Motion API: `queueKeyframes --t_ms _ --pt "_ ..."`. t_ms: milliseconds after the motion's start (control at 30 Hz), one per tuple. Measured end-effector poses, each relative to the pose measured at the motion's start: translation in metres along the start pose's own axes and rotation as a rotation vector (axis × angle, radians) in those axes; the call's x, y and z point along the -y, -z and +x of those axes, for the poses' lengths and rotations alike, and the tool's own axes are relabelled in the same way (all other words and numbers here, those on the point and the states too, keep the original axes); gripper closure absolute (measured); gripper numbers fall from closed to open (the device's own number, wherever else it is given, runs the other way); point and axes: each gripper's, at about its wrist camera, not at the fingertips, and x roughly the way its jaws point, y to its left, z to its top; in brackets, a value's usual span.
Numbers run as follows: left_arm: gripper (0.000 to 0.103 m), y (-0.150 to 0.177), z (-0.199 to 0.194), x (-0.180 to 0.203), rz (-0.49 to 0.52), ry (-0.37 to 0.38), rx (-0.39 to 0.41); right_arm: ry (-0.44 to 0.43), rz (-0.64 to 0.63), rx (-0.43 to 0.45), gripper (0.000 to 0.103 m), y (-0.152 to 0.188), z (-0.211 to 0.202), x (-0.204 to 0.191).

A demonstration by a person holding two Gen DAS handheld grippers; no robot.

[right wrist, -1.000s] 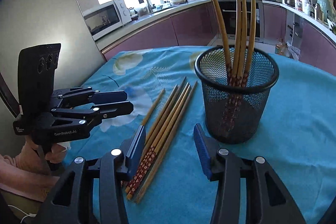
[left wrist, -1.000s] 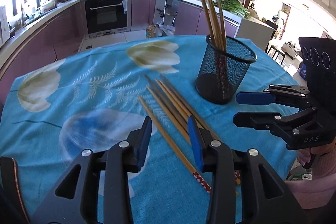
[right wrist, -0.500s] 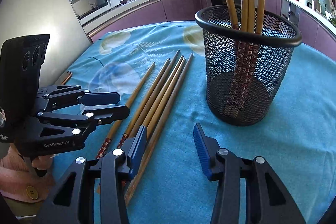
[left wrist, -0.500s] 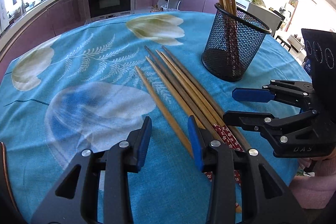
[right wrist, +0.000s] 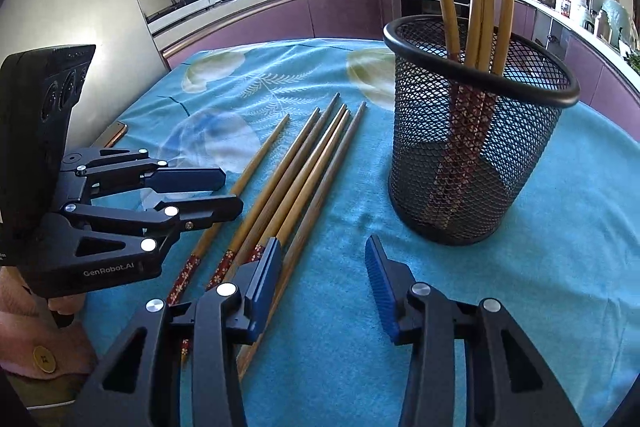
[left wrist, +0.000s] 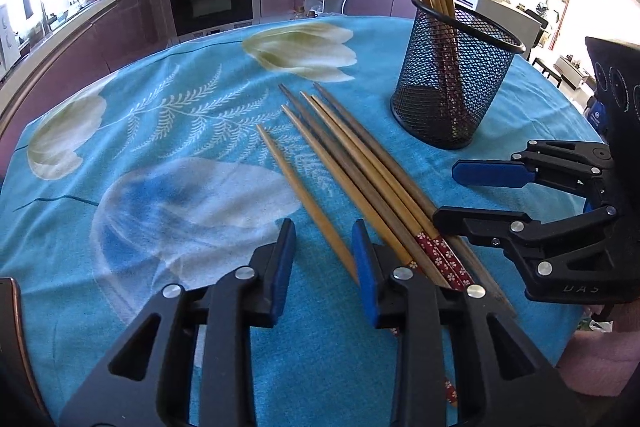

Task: Organize utensils
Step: 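Withdraw both open tools from the cup toward the remaining chopsticks, then close the left tool on a chopstick while the right tool grasps another chopstick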

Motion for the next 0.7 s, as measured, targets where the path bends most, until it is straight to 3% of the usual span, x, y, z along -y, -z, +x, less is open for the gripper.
queueKeyframes --t_ms 133,600,700 --pt "0.084 -0.001 0.0 -0.004 -0.004 0.001 -0.007 0.009 0.005 -0.012 0.068 0.0 -0.001 0.0" --pt "0.086 -0.007 0.005 -0.009 -0.022 0.011 -0.004 0.059 0.027 -0.003 0.077 -0.022 0.021 -0.003" --pt "0.088 -0.007 0.005 -0.009 -0.03 0.009 0.0 0.045 0.05 0.001 0.087 -0.023 0.02 0.0"
